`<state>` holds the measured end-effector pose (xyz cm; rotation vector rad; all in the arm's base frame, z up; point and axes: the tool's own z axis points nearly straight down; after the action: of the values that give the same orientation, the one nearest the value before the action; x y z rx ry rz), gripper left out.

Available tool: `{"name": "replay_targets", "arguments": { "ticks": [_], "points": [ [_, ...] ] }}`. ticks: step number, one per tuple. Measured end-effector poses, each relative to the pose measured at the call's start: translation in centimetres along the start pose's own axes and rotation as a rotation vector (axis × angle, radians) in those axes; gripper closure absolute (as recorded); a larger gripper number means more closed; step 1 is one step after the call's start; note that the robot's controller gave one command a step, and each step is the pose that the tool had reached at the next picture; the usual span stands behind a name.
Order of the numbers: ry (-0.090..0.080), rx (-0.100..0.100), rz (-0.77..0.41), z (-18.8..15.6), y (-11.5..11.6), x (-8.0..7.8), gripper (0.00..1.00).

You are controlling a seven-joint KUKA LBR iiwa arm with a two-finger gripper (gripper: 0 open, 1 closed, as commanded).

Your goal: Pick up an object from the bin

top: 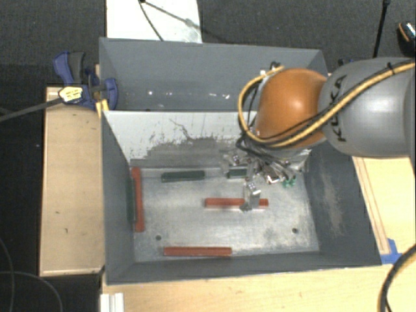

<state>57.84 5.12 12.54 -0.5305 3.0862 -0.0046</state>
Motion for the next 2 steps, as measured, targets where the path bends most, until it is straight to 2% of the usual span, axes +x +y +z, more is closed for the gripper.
{"name": "replay_targets", "arguments": {
  "ticks": [1, 2],
  "points": [
    [0.012, -0.004, 0.206, 5.61, -0.61, 2.50, 0.00],
    [0.008, -0.004, 0.209, 5.44, -0.59, 2.36, 1.00]
  ]
}}
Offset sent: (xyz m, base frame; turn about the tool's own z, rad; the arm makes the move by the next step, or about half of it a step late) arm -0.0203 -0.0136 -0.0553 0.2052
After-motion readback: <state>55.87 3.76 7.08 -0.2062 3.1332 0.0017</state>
